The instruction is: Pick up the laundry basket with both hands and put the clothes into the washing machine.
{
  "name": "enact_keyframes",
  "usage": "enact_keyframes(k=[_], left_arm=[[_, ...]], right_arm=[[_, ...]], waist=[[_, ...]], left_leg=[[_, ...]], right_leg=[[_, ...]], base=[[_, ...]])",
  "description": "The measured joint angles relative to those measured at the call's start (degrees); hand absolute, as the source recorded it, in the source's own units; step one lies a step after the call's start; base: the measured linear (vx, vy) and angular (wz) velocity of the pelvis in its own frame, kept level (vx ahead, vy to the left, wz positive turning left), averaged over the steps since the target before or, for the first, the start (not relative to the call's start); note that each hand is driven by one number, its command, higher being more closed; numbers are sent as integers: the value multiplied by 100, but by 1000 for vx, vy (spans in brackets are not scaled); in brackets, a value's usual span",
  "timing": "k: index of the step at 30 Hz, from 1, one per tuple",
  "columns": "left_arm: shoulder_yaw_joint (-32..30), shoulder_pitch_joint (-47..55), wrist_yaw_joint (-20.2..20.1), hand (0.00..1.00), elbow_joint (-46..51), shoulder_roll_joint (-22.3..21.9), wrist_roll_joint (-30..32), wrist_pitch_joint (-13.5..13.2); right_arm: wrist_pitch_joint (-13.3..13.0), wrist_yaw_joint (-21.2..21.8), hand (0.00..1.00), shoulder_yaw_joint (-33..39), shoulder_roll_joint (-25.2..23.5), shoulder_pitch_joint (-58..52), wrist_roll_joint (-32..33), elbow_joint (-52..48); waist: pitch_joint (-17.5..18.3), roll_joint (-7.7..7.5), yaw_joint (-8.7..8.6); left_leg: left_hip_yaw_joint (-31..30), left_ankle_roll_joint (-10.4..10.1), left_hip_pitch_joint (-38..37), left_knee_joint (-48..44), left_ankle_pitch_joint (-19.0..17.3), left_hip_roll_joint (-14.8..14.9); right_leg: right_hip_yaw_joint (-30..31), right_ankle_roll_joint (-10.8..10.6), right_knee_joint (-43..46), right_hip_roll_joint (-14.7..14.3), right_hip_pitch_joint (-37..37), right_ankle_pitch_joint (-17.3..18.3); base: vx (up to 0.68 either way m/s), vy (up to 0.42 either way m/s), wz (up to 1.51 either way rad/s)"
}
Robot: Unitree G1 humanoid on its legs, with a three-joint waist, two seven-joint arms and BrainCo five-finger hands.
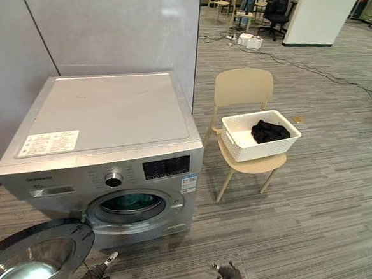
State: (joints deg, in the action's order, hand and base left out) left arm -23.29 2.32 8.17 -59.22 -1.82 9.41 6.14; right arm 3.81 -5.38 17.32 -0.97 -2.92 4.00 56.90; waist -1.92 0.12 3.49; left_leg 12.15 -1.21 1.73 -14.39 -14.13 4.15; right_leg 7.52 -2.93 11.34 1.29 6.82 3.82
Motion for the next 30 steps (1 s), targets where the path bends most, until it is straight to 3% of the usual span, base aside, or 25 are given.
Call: enact_keyframes(k=[2,3,4,8,10,11,13,14,15,17,19,20,21,22,23,24,25,27,28,29,30], left_arm=[[46,22,-61,0,11,40,35,14],[72,18,-55,0,18,72,34,13],[114,-52,-50,0,6,120,28,29],[143,-69,-39,0,12,102,16,7],[256,-47,-24,0,21,129,18,-43],[277,-48,-25,0,3,172,23,-41],[285,-23,-27,0,-6,138,23,-41],[284,-8,-24,0,-30,18,22,-35],[290,-16,-25,0,-103,11,23,-37],[285,28,9,0,-124,21,16,-42],[243,24,87,0,-122,40,-42,-48],[239,-2,94,0,-100,118,-152,-49],[245,-20,98,0,-94,187,-242,-55],[250,-29,99,0,-89,198,-288,-60],[270,-30,103,0,-84,185,-339,-67],[299,-25,119,0,-84,167,-394,-86],[308,-9,133,0,-85,155,-415,-96],[315,7,131,0,-108,162,-415,-94],[314,9,127,0,-125,157,-415,-93],[258,-10,87,0,-129,134,-416,-94],[183,-21,62,0,-122,104,-421,-95]], right_arm=[[-11,40,0,16,30,33,-5,-50],[-7,56,0,40,83,143,-9,-38],[-3,59,0,167,96,156,-34,-30],[51,55,0,494,142,-113,-114,62],[90,54,0,598,139,-143,-128,76],[129,60,0,624,127,-130,-128,114],[135,57,0,726,150,-109,-137,223],[132,63,0,882,213,-16,-130,233],[160,51,0,983,291,83,-154,273],[169,50,0,982,379,85,-235,392],[146,33,0,991,387,110,-228,478],[133,8,0,1017,364,92,-208,487],[117,-3,0,1012,363,87,-154,535],[111,-8,0,987,366,93,-114,588],[110,-47,0,974,428,102,-99,615],[104,-78,0,970,513,139,-52,658],[103,-77,0,971,596,170,-14,724],[106,-76,0,986,611,170,-10,736],[106,-73,0,987,606,171,-11,732],[113,-71,0,982,588,163,-13,656],[111,-62,0,963,531,125,-13,529]], waist=[[-105,194,78],[-179,126,86],[-258,68,37],[-279,8,33],[-274,-52,34],[-236,-177,20],[-236,-52,45],[-247,140,21],[-272,180,-33],[-277,187,-106],[-271,182,-127],[-293,117,-126],[-317,60,-118],[-324,62,-115],[-325,69,-110],[-331,74,-106],[-337,81,-103],[-343,73,-104],[-343,85,-105],[-338,124,-81],[-350,152,-67]], left_leg=[[348,124,-1,-74,177,319],[558,120,-67,-57,191,399],[594,115,-167,-63,189,401],[342,90,-527,-67,185,555],[283,-346,-665,-61,118,635],[162,-646,-694,-60,41,718],[-4,-799,-728,120,103,933],[-116,-967,-787,299,213,1163],[-153,-1141,-879,418,466,1302],[-447,-1181,-932,311,737,1513],[-793,-930,-628,-282,978,1793],[-859,-335,-266,-879,1211,1910],[-860,-44,13,-1349,1312,1942],[-869,-33,220,-1803,1161,1853],[-898,-186,354,-2089,888,1580],[-991,-508,426,-2144,434,1035],[-1063,-656,399,-1771,73,452],[-931,-495,192,-719,-58,5],[-869,-454,89,-348,-60,-38],[-750,-192,-28,-17,118,-138],[-774,-167,-17,33,135,-184]], right_leg=[[-418,-213,787,-143,539,-88],[-1046,18,1805,85,1007,115],[-1277,222,2523,426,1235,253],[-807,160,2436,1008,946,321],[-747,131,1870,1486,810,155],[-664,-340,1656,1514,718,240],[-832,-655,1517,1256,611,644],[-1008,-630,1660,1038,683,862],[-1046,-504,1971,891,751,1096],[-1176,-301,2186,675,663,1340],[-1312,-159,2033,430,450,1436],[-1399,-73,1820,297,281,1396],[-1433,33,1621,239,141,1323],[-1433,152,1400,176,14,1204],[-1401,205,1216,142,-86,1128],[-1326,246,1019,129,-196,1032],[-1250,254,822,126,-296,916],[-1202,237,580,131,-390,810],[-1204,211,541,127,-391,795],[-1213,145,458,173,-380,738],[-1220,118,299,186,-385,648]], base=[[72,-48,-77],[90,-87,-73],[117,-97,-50],[148,-205,7],[181,-456,20],[151,-479,12],[112,-504,-11],[92,-539,-15],[61,-444,-2],[50,-444,16],[56,-398,18],[58,-315,11],[61,-318,5],[58,-177,-12],[95,-134,-29],[149,-75,-45],[147,-12,-41],[183,11,-21],[172,14,-1],[151,50,8],[140,72,5]])
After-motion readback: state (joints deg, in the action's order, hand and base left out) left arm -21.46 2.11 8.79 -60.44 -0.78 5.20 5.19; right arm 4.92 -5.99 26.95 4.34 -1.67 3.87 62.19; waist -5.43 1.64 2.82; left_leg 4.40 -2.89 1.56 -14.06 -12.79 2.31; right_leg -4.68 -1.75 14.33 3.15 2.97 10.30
